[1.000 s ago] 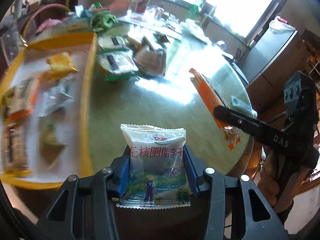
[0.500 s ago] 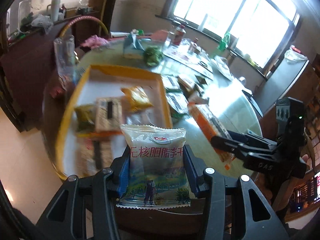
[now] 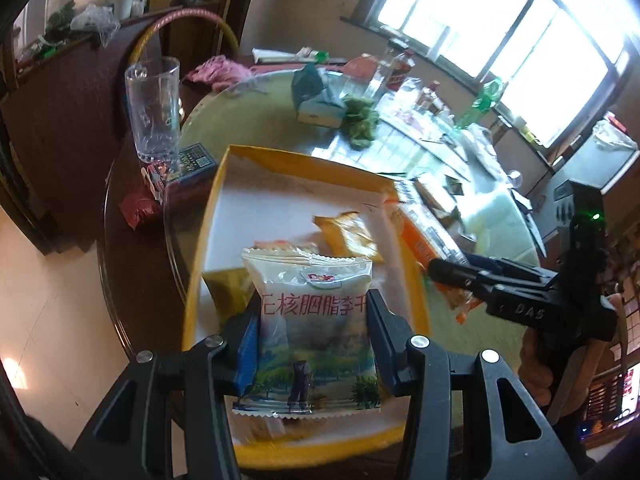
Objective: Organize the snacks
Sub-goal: 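Lift both packets and carry them toward the yellow tray, then lower both packets into the tray and open both tools to release them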
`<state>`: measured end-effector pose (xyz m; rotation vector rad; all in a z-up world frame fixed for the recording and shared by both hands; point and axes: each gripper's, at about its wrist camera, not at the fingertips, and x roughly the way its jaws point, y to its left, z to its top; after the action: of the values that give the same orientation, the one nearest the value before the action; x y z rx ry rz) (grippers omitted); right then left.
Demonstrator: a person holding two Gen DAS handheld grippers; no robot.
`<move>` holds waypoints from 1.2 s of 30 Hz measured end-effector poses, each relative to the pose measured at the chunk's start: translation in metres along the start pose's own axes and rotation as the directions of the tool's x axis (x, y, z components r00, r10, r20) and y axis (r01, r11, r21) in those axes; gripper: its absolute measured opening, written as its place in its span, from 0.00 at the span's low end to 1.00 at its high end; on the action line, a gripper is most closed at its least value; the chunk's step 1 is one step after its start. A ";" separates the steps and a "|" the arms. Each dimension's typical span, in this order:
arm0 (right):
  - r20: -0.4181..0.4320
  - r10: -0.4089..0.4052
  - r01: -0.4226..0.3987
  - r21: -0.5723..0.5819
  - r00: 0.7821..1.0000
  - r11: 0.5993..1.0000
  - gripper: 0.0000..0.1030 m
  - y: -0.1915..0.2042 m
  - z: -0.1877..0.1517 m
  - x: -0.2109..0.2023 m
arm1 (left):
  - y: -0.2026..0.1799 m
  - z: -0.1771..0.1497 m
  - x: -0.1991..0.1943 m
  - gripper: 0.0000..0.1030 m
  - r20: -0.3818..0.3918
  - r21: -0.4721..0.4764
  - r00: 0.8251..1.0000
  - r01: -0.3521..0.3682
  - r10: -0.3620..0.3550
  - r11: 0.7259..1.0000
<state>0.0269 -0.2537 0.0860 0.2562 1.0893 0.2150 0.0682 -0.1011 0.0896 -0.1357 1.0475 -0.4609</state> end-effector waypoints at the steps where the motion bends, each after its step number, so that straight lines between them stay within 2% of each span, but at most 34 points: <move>1: -0.006 -0.008 0.008 0.011 1.000 1.000 0.55 -0.001 0.009 0.006 | 0.005 0.007 0.008 0.47 -0.011 -0.006 1.000 -0.005 0.005 1.000; 7: -0.036 -0.043 0.044 0.034 0.998 0.998 0.55 0.002 0.039 0.034 | 0.022 0.033 0.036 0.47 -0.057 -0.030 0.998 -0.002 0.000 1.000; 11: -0.047 -0.052 0.055 0.064 0.998 0.996 0.55 -0.002 0.050 0.049 | 0.023 0.044 0.048 0.47 -0.066 -0.015 0.997 -0.034 0.033 0.999; 28: -0.060 -0.070 0.074 0.067 0.996 0.995 0.55 -0.002 0.064 0.082 | 0.036 0.071 0.100 0.47 -0.127 -0.045 0.987 -0.104 0.098 0.994; 36: -0.080 -0.054 0.061 0.088 0.995 0.994 0.55 -0.008 0.063 0.095 | 0.039 0.075 0.130 0.48 -0.188 -0.027 0.969 -0.169 0.161 0.985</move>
<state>0.1256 -0.2391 0.0311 0.2995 1.1837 0.1250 0.1981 -0.1300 0.0099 -0.0437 1.2415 -0.3039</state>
